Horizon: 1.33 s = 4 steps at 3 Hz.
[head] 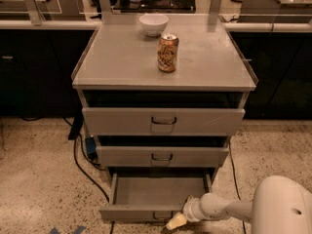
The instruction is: Open bottom drawer
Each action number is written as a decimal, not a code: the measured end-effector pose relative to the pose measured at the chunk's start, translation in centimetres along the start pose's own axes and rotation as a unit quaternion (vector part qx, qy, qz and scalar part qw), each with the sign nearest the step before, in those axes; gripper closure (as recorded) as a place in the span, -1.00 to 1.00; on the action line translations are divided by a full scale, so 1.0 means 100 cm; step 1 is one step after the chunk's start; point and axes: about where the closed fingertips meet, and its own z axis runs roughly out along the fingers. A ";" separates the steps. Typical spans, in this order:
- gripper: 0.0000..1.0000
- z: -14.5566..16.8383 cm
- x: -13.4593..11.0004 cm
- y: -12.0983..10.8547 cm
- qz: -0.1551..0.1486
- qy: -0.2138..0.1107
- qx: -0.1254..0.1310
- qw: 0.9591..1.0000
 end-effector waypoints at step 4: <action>-1.00 -0.031 0.047 0.052 0.006 0.027 -0.042 0.999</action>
Offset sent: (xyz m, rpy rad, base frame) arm -0.1660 -0.0162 0.0312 0.0463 0.2116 0.1138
